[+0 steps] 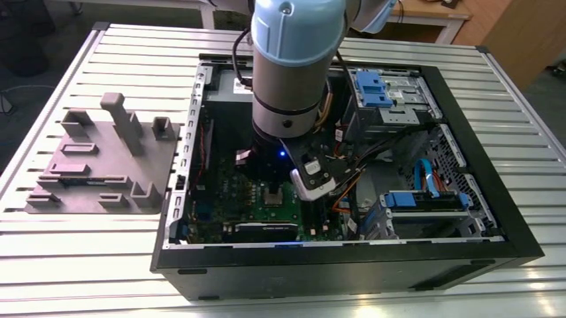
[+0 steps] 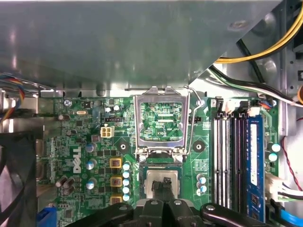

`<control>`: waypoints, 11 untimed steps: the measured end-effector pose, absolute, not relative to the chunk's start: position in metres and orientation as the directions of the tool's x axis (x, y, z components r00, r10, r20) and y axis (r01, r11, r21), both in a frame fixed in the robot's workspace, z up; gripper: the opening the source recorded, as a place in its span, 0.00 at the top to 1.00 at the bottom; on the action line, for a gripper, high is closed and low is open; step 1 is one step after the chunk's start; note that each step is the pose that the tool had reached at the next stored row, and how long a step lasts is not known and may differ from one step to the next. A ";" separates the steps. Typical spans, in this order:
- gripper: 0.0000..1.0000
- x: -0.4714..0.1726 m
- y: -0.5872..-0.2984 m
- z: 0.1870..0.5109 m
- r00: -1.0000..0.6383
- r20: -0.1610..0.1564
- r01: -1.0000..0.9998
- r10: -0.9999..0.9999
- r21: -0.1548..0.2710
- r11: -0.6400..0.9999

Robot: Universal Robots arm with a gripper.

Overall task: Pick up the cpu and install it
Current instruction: 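Close the cpu cover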

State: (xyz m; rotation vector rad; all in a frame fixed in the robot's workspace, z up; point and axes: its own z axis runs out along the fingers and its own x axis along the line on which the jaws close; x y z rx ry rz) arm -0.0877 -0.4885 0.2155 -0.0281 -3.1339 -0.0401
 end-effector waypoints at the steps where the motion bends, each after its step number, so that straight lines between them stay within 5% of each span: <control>1: 0.90 -0.088 -0.489 0.217 -1.000 0.007 0.018 0.018 0.026 1.000; 11: 0.90 -0.088 -0.489 0.240 -1.000 0.008 0.018 0.018 0.026 1.000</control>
